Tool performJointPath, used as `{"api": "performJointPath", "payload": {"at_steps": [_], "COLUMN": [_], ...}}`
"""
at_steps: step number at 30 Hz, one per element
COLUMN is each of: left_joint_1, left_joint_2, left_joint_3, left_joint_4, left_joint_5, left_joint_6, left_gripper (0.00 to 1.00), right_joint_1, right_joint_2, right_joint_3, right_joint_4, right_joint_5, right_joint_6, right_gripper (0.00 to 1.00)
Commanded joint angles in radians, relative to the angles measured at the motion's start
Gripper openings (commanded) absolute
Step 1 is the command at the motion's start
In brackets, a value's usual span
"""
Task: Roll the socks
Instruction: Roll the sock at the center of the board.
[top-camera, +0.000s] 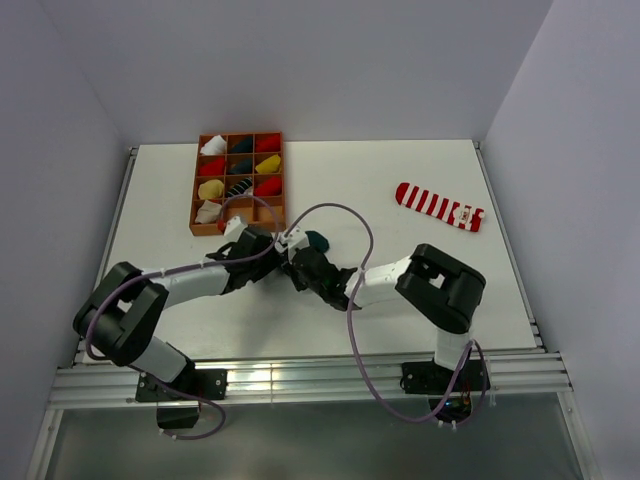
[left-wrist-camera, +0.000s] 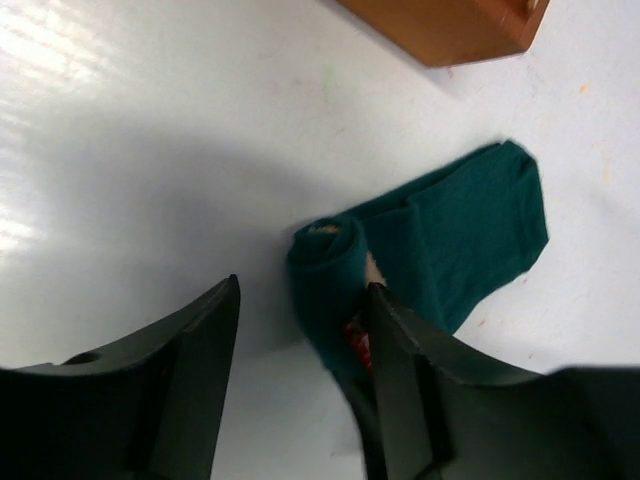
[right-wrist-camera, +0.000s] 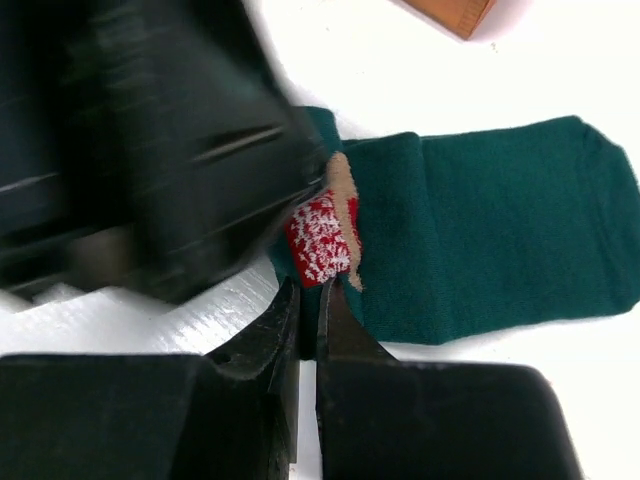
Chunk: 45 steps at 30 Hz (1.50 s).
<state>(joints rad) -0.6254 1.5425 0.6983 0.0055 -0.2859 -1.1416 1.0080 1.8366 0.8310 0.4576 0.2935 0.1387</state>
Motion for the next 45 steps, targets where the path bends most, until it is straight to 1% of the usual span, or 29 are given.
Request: {"api": "performJointPath", "payload": {"at_steps": [1, 2, 5, 6, 8, 9, 12, 13, 15, 16, 21, 23, 28, 40, 43, 45], "left_joint_1": [-0.013, -0.01, -0.005, -0.004, 0.0, 0.001, 0.001, 0.001, 0.001, 0.001, 0.001, 0.003, 0.001, 0.001, 0.001, 0.001], "left_joint_2": [-0.082, -0.093, -0.14, -0.154, -0.192, -0.206, -0.235, -0.234, -0.225, -0.21, -0.168, -0.157, -0.136, -0.044, -0.022, -0.001], "left_joint_3": [-0.037, -0.043, -0.062, -0.068, -0.089, -0.095, -0.115, -0.12, -0.122, -0.122, -0.114, -0.117, -0.118, -0.099, -0.091, -0.086], "left_joint_4": [-0.03, -0.03, -0.026, -0.022, -0.015, -0.009, 0.039, 0.044, 0.062, 0.067, 0.086, 0.091, 0.113, 0.131, 0.119, 0.11], "left_joint_5": [0.007, 0.001, -0.015, -0.015, -0.024, -0.025, -0.018, -0.013, 0.007, 0.013, 0.037, 0.044, 0.057, 0.071, 0.06, 0.06], "left_joint_6": [-0.017, -0.02, -0.04, -0.046, -0.06, -0.066, -0.07, -0.07, -0.07, -0.07, -0.075, -0.076, -0.079, -0.067, -0.067, -0.061], "left_gripper": [0.6, 0.64, 0.7, 0.72, 0.75, 0.76, 0.77, 0.77, 0.76, 0.76, 0.73, 0.72, 0.7, 0.65, 0.63, 0.59], "right_joint_1": [-0.046, -0.066, -0.112, -0.121, -0.153, -0.164, -0.213, -0.226, -0.249, -0.27, -0.328, -0.351, -0.373, -0.419, -0.427, -0.431], "right_joint_2": [-0.017, -0.023, -0.025, -0.025, -0.022, -0.016, 0.001, 0.007, 0.027, 0.036, 0.094, 0.114, 0.164, 0.254, 0.27, 0.279], "right_joint_3": [-0.041, -0.053, -0.05, -0.05, -0.05, -0.052, -0.053, -0.055, -0.055, -0.055, -0.082, -0.099, -0.093, -0.072, -0.067, -0.064], "right_joint_4": [-0.106, -0.103, -0.114, -0.109, -0.106, -0.102, -0.089, -0.083, -0.062, -0.057, 0.052, 0.088, 0.081, 0.076, 0.066, 0.061], "right_joint_5": [-0.168, -0.221, -0.304, -0.367, -0.427, -0.491, -0.58, -0.641, -0.692, -0.747, -0.884, -0.909, -0.93, -0.97, -0.973, -0.972], "right_joint_6": [0.081, 0.099, 0.136, 0.147, 0.185, 0.197, 0.262, 0.278, 0.331, 0.346, 0.492, 0.534, 0.581, 0.633, 0.636, 0.639], "right_gripper": [0.0, 0.0, 0.0, 0.0, 0.0, 0.0, 0.0, 0.0, 0.0, 0.0, 0.0, 0.0, 0.0, 0.0, 0.0, 0.0]}}
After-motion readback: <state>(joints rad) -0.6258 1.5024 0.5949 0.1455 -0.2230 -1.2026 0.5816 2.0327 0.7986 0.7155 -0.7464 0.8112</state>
